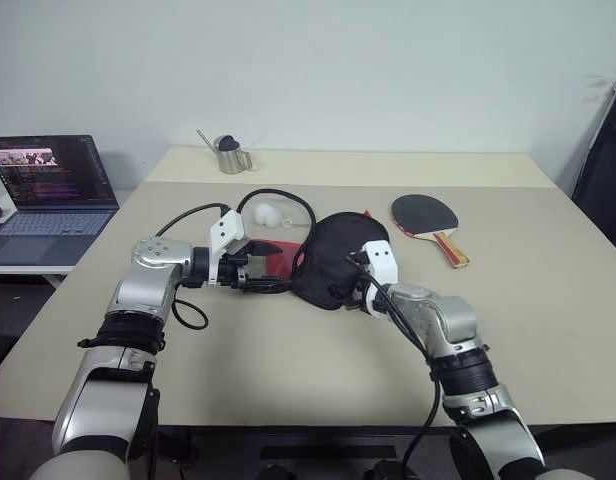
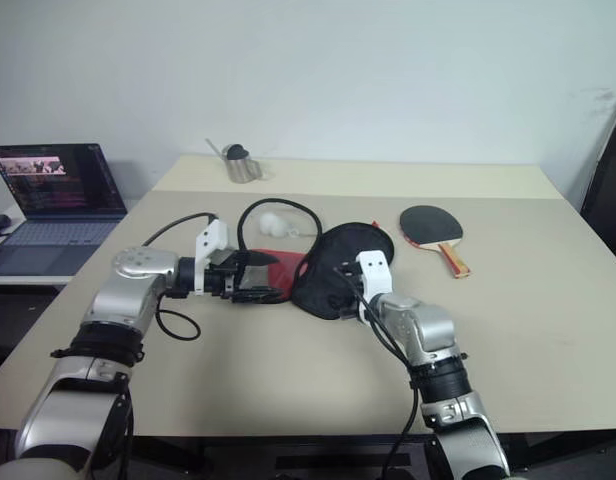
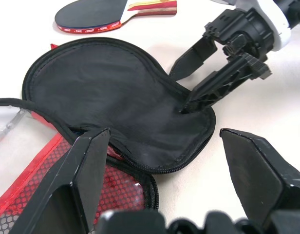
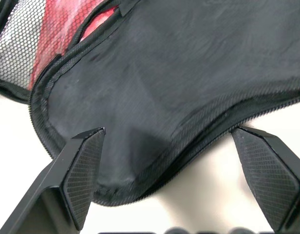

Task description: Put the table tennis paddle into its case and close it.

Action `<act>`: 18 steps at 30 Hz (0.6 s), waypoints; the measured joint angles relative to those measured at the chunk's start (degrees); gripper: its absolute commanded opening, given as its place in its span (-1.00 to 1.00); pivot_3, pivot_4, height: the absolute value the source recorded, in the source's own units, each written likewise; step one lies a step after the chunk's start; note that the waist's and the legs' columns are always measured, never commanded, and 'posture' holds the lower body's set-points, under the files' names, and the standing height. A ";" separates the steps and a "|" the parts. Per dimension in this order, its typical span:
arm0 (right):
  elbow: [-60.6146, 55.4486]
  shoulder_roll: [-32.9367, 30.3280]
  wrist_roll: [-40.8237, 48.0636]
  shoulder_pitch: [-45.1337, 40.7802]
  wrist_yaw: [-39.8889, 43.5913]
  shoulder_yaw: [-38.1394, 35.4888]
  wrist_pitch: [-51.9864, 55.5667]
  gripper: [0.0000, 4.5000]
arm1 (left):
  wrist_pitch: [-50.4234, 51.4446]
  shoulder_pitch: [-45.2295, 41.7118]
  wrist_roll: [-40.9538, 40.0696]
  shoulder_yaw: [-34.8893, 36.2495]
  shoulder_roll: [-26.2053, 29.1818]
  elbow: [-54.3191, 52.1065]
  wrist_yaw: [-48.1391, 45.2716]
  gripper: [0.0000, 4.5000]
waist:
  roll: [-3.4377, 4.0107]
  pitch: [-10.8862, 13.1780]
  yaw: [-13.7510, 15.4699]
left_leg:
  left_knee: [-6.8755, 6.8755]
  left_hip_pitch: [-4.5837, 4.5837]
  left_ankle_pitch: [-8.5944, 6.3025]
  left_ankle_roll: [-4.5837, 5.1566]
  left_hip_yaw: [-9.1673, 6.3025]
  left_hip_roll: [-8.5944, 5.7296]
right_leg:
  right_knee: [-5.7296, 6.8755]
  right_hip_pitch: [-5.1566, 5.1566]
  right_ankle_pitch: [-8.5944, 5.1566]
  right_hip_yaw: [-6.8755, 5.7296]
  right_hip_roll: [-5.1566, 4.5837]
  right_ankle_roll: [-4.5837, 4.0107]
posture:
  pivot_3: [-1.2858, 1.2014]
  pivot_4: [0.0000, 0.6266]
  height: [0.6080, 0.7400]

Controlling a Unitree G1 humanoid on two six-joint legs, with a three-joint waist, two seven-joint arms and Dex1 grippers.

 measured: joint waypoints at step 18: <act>4.58 2.26 -1.41 -1.96 0.38 -1.34 -4.02 -0.84 | 1.13 1.50 -1.26 0.02 -0.41 -2.91 -0.52 0.75 | 0.01 0.00 -0.39 | -0.02 -0.02 0.00 0.00 -0.01 0.02 | -0.01 -0.01 0.00 0.00 0.01 -0.01 | 0.03 -0.52 1.00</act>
